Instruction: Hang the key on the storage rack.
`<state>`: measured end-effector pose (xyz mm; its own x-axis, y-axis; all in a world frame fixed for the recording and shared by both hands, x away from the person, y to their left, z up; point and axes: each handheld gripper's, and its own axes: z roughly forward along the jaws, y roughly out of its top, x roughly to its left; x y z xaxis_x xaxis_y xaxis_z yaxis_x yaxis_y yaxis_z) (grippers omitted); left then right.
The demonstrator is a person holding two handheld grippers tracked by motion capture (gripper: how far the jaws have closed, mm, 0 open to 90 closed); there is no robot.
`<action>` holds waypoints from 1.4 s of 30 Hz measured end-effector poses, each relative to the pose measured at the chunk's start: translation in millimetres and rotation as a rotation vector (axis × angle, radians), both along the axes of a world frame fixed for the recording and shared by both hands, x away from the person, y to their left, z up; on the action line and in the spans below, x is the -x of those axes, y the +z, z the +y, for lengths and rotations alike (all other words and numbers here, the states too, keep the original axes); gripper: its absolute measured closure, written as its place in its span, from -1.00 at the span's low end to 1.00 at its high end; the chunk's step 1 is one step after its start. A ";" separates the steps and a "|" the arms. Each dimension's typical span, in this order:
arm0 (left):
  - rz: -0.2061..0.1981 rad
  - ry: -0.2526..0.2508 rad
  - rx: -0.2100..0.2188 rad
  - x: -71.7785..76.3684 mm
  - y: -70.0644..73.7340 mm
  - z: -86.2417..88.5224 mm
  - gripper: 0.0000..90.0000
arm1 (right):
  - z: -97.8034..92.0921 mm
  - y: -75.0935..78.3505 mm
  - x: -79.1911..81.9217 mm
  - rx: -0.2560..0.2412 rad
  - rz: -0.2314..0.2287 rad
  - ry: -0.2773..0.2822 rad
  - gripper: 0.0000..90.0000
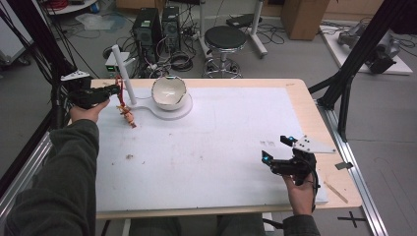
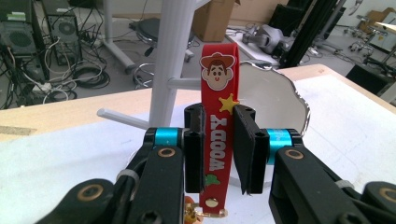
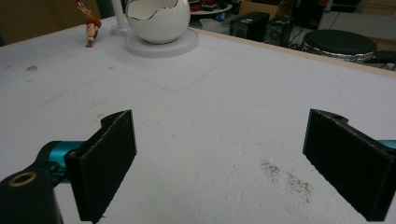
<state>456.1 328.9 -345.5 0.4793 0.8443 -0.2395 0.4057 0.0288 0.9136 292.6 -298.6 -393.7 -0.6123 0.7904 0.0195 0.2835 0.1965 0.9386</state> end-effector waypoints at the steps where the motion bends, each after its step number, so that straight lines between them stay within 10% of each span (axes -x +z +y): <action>1: 0.003 0.007 0.003 -0.5 -0.4 -0.1 0.66 | 0.5 0.2 0.1 -0.001 0.001 0.003 -0.80; 14: 0.073 0.091 -0.022 -9.0 -7.3 -7.8 0.65 | 3.1 2.9 2.9 0.012 -0.002 0.006 -0.80; 17: 0.103 0.122 -0.019 -8.9 -7.1 -5.2 0.35 | 1.7 3.5 4.1 0.009 0.000 0.006 -0.80; 42: -0.026 0.073 -0.130 32.0 10.8 -9.7 0.10 | 15.1 13.5 -9.0 0.024 0.003 0.063 -0.80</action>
<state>424.1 319.2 -334.7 0.4203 0.9002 -0.1141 0.3826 -0.0617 0.9219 301.6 -283.5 -380.2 -0.6607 0.7506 0.0028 0.2731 0.2369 0.9324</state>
